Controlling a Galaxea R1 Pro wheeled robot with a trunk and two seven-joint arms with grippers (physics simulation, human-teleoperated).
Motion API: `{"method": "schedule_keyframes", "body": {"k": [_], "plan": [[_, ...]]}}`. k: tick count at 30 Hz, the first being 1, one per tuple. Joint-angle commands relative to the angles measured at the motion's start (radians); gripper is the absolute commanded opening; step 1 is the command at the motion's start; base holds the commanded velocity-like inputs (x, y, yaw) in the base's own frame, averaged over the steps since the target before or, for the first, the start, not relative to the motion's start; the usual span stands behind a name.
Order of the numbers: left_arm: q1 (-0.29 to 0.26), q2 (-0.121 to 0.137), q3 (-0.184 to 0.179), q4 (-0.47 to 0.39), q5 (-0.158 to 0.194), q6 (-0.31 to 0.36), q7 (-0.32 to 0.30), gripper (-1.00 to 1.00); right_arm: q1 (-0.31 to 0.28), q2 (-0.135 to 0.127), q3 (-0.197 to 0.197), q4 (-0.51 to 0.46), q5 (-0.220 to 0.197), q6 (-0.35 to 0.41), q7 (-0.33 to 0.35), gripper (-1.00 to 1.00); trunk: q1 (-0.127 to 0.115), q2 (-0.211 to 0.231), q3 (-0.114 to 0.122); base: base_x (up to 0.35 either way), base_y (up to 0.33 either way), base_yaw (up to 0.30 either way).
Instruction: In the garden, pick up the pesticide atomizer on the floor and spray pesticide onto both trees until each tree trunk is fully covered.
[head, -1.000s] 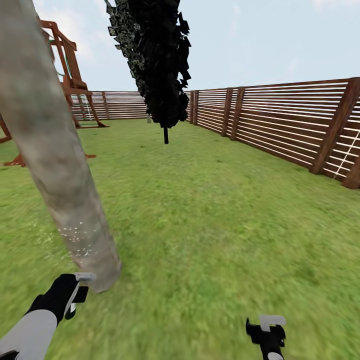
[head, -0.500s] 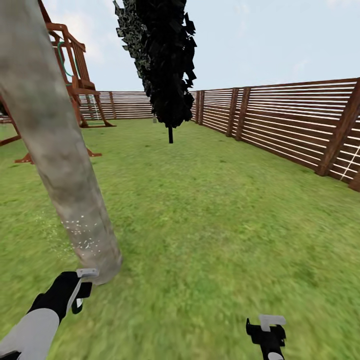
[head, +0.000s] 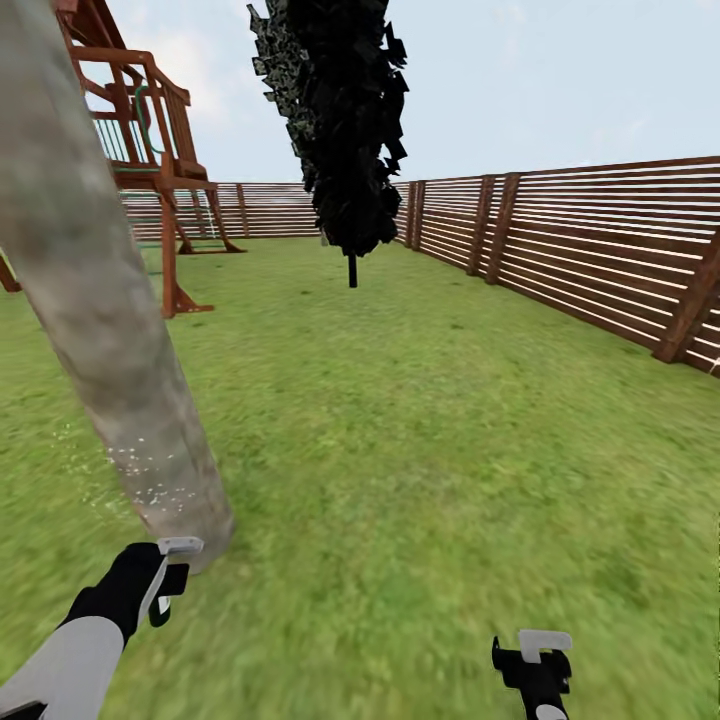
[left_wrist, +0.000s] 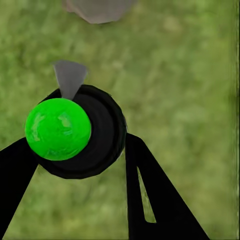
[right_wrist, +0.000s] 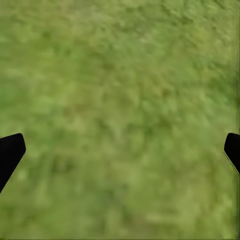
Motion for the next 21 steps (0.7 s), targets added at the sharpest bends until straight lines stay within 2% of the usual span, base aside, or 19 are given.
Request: {"method": "schedule_keyframes", "body": {"k": [1,4,13,17,21], "plan": [[-0.001,-0.001,0.004,-0.002,-0.007,0.004,-0.004,-1.0,0.0,0.0,0.009,0.0,-0.009,-0.003,-0.002,1.0,0.0,0.0,-0.001,0.119,-0.26,0.016],[-0.001,-0.003,0.003,-0.002,-0.007,0.004,-0.004,-1.0,0.0,0.001,0.009,0.0,-0.009,-0.003,-0.002,1.0,0.0,0.0,-0.001,0.099,-0.266,0.132],[-0.001,-0.011,-0.003,-0.002,-0.013,0.003,0.0,-1.0,0.0,0.002,0.009,0.0,-0.009,-0.003,-0.002,1.0,0.0,0.0,-0.001,0.086,-0.27,0.266],[-0.001,-0.012,-0.003,-0.002,-0.008,0.004,0.059,-1.0,0.0,0.002,0.009,0.0,-0.009,-0.003,-0.002,1.0,0.0,0.0,-0.001,0.078,-0.272,0.275],[-0.001,-0.012,-0.002,-0.002,-0.007,0.006,0.066,-1.0,0.0,0.002,0.009,0.0,-0.009,-0.003,-0.002,1.0,0.0,0.0,-0.001,0.149,-0.254,0.275]]}}
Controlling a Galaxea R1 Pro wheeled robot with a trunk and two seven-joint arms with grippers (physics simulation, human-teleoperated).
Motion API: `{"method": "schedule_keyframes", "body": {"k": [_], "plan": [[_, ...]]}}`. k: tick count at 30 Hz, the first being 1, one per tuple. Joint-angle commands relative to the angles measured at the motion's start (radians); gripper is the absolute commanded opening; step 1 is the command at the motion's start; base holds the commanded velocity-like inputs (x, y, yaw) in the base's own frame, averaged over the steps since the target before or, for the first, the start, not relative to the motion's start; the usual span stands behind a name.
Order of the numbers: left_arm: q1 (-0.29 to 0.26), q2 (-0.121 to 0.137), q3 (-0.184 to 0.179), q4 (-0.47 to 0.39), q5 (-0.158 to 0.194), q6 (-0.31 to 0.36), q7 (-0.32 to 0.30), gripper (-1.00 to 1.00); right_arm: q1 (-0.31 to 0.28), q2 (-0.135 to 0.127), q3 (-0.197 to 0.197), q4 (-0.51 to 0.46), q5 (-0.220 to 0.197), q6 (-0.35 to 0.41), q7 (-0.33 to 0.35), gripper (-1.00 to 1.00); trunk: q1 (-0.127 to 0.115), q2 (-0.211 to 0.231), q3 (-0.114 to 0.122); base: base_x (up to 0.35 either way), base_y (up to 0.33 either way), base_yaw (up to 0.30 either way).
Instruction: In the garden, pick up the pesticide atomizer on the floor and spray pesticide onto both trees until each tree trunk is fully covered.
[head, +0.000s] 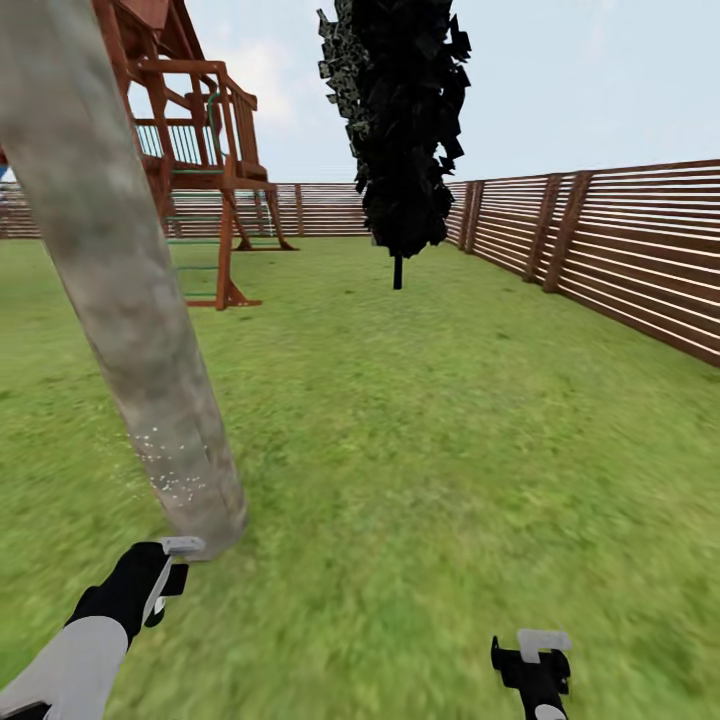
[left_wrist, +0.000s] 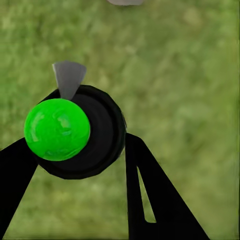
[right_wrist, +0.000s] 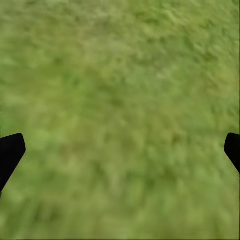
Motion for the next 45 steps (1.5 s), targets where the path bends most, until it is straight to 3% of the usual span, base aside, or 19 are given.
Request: {"method": "schedule_keyframes", "body": {"k": [1,7,14,33,45], "plan": [[-0.001,-0.005,0.003,-0.001,0.002,0.004,0.003,-1.0,0.0,0.0,0.009,0.0,-0.009,-0.002,-0.002,1.0,0.0,0.0,-0.001,0.229,-0.2,0.275],[-0.002,-0.025,0.003,-0.001,0.002,0.003,0.002,-1.0,0.0,0.0,0.009,0.0,-0.009,-0.002,-0.002,1.0,0.0,0.0,-0.001,0.262,-0.17,0.086],[-0.002,-0.027,0.001,-0.001,0.002,0.003,0.003,-1.0,0.0,0.001,0.009,0.0,-0.009,-0.002,-0.002,1.0,0.0,0.0,-0.001,0.261,-0.173,0.063],[-0.002,-0.028,0.001,-0.001,0.002,0.003,0.005,-1.0,0.0,0.002,0.009,0.0,-0.009,-0.003,-0.002,1.0,0.0,0.0,-0.001,0.215,-0.21,0.272],[-0.004,-0.044,0.001,-0.001,0.002,0.003,0.005,-1.0,0.0,0.002,0.009,0.0,-0.009,-0.003,-0.002,1.0,0.0,0.0,-0.001,0.181,-0.23,0.275]]}}
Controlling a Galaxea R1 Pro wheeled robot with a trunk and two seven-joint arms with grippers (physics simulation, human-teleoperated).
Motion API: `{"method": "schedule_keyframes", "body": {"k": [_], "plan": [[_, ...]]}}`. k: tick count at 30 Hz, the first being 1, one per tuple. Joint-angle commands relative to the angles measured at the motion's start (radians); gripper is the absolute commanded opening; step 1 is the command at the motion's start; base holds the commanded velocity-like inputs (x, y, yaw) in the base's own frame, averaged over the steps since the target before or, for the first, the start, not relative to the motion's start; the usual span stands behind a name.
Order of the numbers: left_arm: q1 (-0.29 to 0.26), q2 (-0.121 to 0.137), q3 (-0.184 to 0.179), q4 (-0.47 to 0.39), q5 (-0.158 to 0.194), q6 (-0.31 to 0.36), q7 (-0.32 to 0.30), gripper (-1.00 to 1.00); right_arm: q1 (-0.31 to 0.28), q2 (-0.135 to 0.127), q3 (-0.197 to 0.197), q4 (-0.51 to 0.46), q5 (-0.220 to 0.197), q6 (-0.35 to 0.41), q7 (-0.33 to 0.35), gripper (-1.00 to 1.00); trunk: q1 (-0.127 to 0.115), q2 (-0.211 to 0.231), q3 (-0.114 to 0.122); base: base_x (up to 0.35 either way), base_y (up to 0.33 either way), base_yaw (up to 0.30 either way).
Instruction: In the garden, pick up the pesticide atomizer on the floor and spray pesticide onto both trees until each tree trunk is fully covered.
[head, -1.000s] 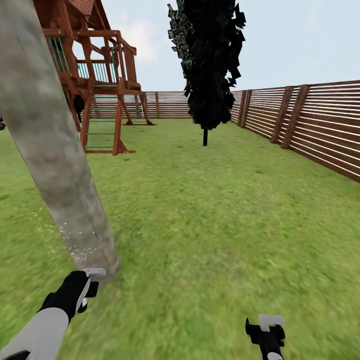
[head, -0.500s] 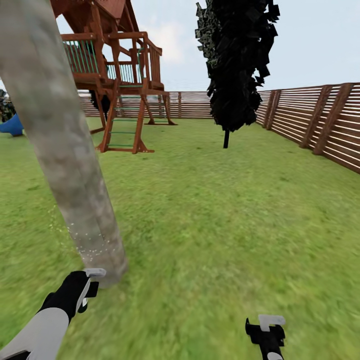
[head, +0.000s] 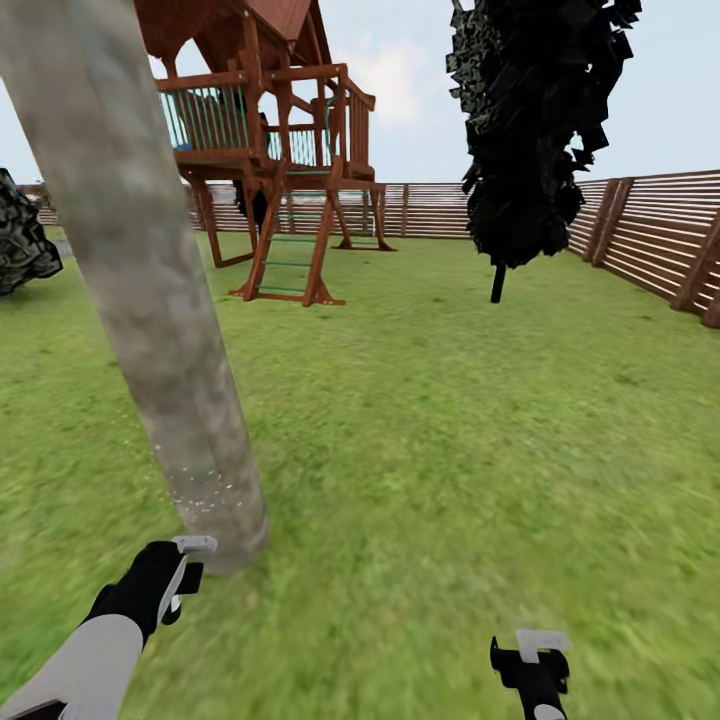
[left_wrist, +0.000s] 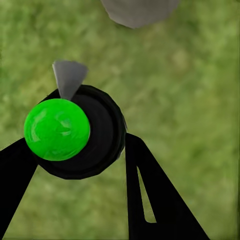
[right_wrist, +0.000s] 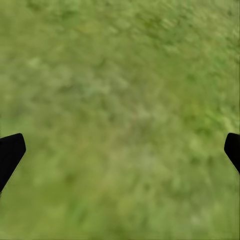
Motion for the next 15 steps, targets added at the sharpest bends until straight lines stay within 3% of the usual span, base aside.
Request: {"method": "schedule_keyframes", "body": {"k": [1,15], "plan": [[-0.001,-0.001,0.002,-0.001,0.002,0.004,0.003,-1.0,0.0,0.0,0.009,0.0,-0.009,-0.003,-0.002,1.0,0.0,0.0,-0.001,0.183,-0.234,0.274],[-0.002,-0.004,0.004,-0.001,0.002,0.004,0.003,-1.0,0.0,0.0,0.009,0.0,-0.009,-0.003,-0.002,1.0,0.0,0.0,-0.001,0.131,-0.274,0.272]]}}
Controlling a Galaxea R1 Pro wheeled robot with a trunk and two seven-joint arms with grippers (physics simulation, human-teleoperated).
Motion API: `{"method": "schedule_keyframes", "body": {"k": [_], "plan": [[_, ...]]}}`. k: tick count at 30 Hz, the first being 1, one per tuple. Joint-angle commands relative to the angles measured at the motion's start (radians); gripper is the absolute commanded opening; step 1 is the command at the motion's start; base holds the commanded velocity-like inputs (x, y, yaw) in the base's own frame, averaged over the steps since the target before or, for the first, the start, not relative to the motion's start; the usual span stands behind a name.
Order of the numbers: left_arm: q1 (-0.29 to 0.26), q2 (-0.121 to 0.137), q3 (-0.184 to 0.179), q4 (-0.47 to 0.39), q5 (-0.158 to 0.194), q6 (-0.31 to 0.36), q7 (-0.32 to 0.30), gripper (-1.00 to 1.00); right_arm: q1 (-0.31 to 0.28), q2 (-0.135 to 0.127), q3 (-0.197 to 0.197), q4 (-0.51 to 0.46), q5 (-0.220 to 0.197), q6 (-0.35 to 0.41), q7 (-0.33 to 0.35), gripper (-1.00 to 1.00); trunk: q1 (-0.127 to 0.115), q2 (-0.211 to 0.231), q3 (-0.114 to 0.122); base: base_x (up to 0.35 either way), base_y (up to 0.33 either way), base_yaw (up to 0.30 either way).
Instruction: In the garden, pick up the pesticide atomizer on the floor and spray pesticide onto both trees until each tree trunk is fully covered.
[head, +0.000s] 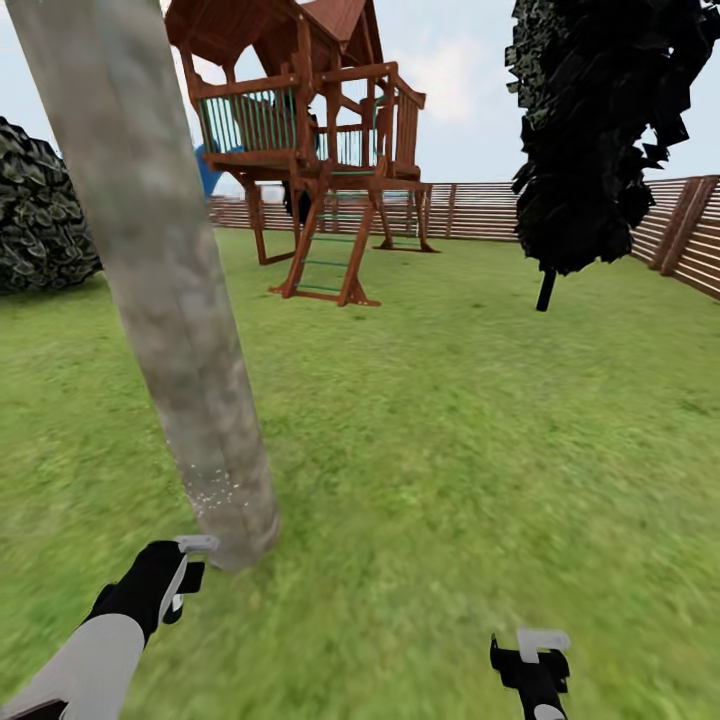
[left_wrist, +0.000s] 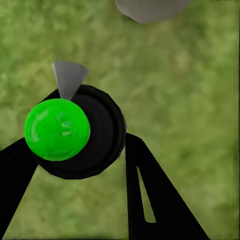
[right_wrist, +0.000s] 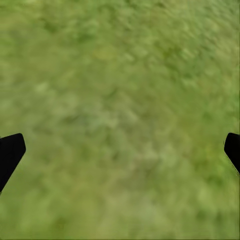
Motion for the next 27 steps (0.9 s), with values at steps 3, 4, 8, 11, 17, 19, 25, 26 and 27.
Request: {"method": "schedule_keyframes", "body": {"k": [3,4,8,11,17,19,25,26,27], "plan": [[-0.002,-0.021,0.001,-0.001,0.001,0.004,0.003,-1.0,0.0,0.0,0.009,0.0,-0.009,-0.002,-0.002,1.0,0.0,0.0,-0.001,0.105,-0.271,0.272],[-0.003,-0.029,0.001,-0.001,0.001,0.004,0.003,-1.0,0.0,0.0,0.008,0.0,-0.009,-0.002,-0.002,1.0,0.0,0.0,-0.001,0.036,-0.12,0.268],[-0.013,-0.043,0.001,-0.001,0.001,0.006,-0.007,-1.0,0.0,0.0,0.008,0.0,-0.009,-0.002,-0.002,1.0,0.0,0.0,-0.001,0.008,-0.026,0.153],[-0.084,-0.061,-0.003,-0.023,0.001,0.02,-0.014,-1.0,0.0,-0.003,0.008,0.0,-0.008,-0.001,-0.002,1.0,0.0,0.0,-0.001,0.0,-0.001,0.013],[-0.178,0.038,-0.007,-0.03,-0.004,0.085,-0.041,-1.0,0.0,-0.006,0.008,0.0,-0.009,-0.002,-0.002,1.0,0.0,0.0,-0.001,0.0,0.0,0.0],[-0.18,0.042,-0.034,-0.03,-0.006,0.087,-0.082,-1.0,0.0,-0.006,0.008,0.0,-0.009,-0.002,-0.002,1.0,0.0,0.0,-0.001,0.0,0.0,0.0],[-0.176,0.081,-0.08,-0.029,-0.005,0.108,-0.098,-1.0,0.0,-0.006,0.008,0.0,-0.009,-0.002,-0.002,1.0,0.0,0.0,-0.001,0.0,0.0,0.1],[-0.171,0.083,-0.081,-0.029,-0.006,0.108,-0.097,-1.0,0.0,-0.005,0.008,0.0,-0.009,-0.002,-0.002,1.0,0.0,0.0,-0.001,0.0,0.0,0.263],[-0.17,0.079,-0.081,-0.029,-0.006,0.108,-0.097,-1.0,0.0,-0.005,0.008,0.0,-0.009,-0.002,-0.002,1.0,0.0,0.0,-0.001,0.0,0.0,0.182]]}}
